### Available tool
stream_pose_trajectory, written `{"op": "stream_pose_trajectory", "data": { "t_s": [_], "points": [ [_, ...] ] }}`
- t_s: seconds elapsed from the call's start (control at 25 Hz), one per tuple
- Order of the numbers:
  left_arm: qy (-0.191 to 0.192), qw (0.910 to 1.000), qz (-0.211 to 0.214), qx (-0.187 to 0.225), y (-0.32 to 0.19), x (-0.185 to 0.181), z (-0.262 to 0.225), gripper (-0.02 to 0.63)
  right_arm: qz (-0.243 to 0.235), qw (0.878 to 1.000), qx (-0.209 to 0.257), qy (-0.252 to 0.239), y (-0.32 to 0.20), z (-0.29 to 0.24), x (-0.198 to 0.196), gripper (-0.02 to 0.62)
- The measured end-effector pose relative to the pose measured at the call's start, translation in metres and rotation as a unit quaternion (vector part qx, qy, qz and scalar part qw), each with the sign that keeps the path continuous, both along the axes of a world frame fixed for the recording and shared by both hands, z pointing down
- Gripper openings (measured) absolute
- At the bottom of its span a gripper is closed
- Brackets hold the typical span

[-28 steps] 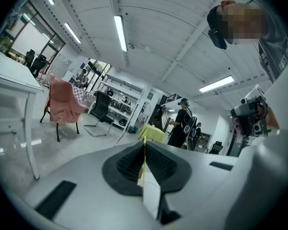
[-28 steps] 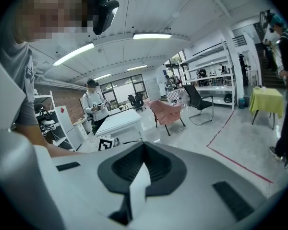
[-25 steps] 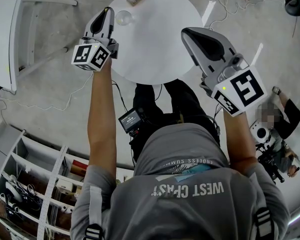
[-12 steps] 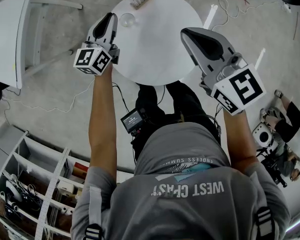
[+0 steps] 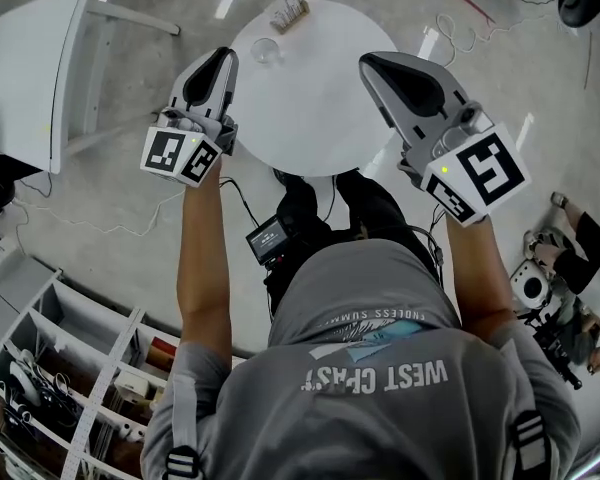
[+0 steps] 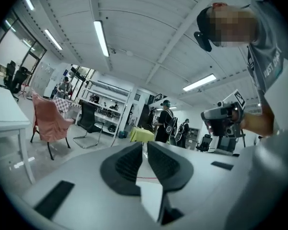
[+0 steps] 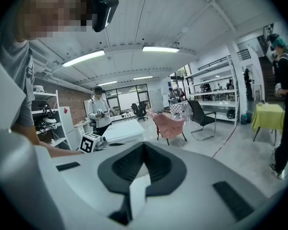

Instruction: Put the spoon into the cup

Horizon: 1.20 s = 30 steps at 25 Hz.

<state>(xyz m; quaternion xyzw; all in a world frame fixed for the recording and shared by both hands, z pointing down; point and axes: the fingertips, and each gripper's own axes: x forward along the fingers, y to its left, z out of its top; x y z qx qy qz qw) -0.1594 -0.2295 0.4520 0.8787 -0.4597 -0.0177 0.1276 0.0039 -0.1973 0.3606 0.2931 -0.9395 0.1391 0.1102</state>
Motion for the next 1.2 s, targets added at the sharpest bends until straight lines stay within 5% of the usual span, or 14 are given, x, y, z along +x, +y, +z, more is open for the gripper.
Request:
{"op": "stream_pose_trajectory", "data": {
  "t_s": [0.64,1.2],
  "points": [
    [-0.052,0.9927,-0.002,0.109,0.066,-0.006,-0.123,0.011,-0.024,0.996,0.078,-0.029,0.018,-0.066,-0.008,0.002],
    [-0.078,0.9816,-0.012,0.174,0.109,-0.027,-0.184,0.005,-0.041,0.990,0.135,-0.029,0.028,-0.105,-0.013,0.002]
  ]
}}
